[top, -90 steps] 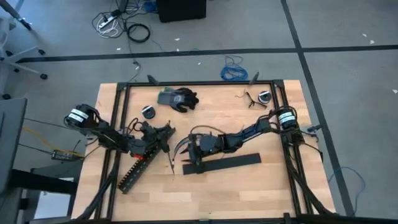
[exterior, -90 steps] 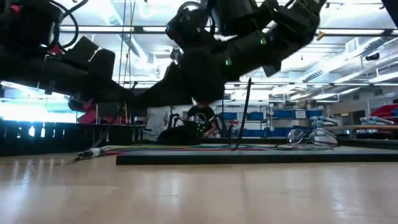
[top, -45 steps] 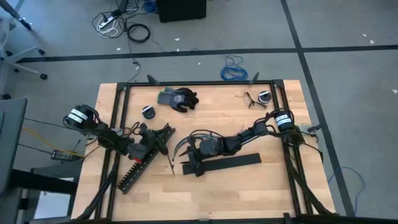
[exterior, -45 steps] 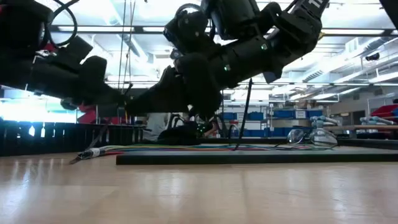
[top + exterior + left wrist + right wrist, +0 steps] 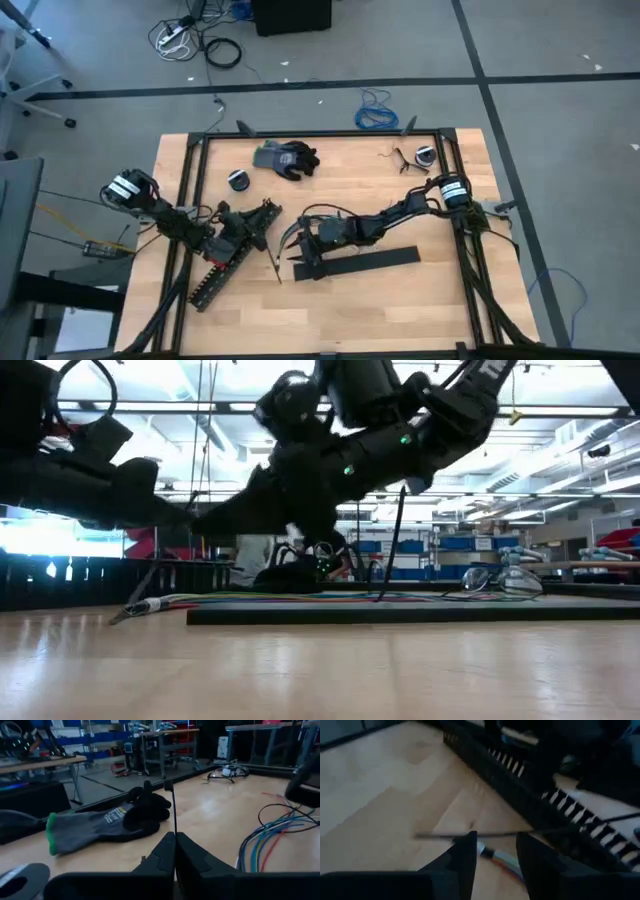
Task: Ziptie cables
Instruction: Wrap the other black zip tie on the cable wires
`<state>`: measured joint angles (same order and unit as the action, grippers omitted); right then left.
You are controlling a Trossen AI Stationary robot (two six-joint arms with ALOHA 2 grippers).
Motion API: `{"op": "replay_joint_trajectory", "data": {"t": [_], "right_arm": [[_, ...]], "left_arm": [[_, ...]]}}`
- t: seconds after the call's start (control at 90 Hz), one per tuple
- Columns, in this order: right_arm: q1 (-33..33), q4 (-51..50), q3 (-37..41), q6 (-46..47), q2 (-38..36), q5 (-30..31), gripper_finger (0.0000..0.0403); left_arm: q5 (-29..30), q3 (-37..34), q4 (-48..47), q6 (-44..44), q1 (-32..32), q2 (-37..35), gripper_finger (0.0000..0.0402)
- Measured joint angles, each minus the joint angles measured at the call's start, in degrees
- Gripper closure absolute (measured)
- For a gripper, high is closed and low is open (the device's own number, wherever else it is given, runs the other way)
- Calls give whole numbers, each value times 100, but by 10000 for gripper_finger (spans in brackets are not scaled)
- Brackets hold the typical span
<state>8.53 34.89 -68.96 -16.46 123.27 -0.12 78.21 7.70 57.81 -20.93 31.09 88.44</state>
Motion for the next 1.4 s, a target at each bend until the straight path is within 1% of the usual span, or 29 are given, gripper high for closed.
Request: {"op": "replay_joint_trajectory", "data": {"t": [0.056, 0.133, 0.233, 0.322, 0.411, 0.511, 0.689, 0.867, 0.978, 1.056, 1.167, 1.278, 1.4], "right_arm": [[-67, -73, -210, -17, 208, -9, 272], [-165, -520, -459, -1, 352, 6, 272], [-234, -1098, -740, 256, 356, 4, 273], [-196, -1398, -935, 211, 345, -196, 275], [-79, -1694, -1072, -281, 370, -264, 277], [11, -1773, -1077, -832, 548, -152, 277], [20, -1600, -1167, -877, 712, -103, 278], [28, -1653, -1329, -1171, 721, 64, 279], [-80, -2017, -1499, -1365, 770, 53, 279], [-172, -2270, -1645, -1439, 786, 7, 279], [-277, -2650, -1804, -1482, 788, -217, 279], [-371, -3031, -1911, -1594, 793, -267, 279], [-453, -2900, -1920, -1787, 865, -387, 279]], "left_arm": [[106, 2, 3, 112, 67, 0, 401], [262, 1, 13, 195, 149, 0, 401], [649, 6, 45, 339, 210, 0, 401], [969, 2, 302, 729, 238, 0, 401], [973, 35, 369, 1370, 262, 0, 401], [956, 142, 353, 1735, 358, 0, 401], [832, 335, 179, 2227, 505, 2, 401], [808, 346, 180, 2308, 514, 2, 401], [811, 345, 241, 2381, 540, 2, 401], [810, 344, 241, 2379, 540, 2, 401], [804, 343, 247, 2379, 546, 2, 401], [777, 343, 251, 2379, 544, 2, 401], [771, 343, 267, 2376, 546, 2, 401]]}}
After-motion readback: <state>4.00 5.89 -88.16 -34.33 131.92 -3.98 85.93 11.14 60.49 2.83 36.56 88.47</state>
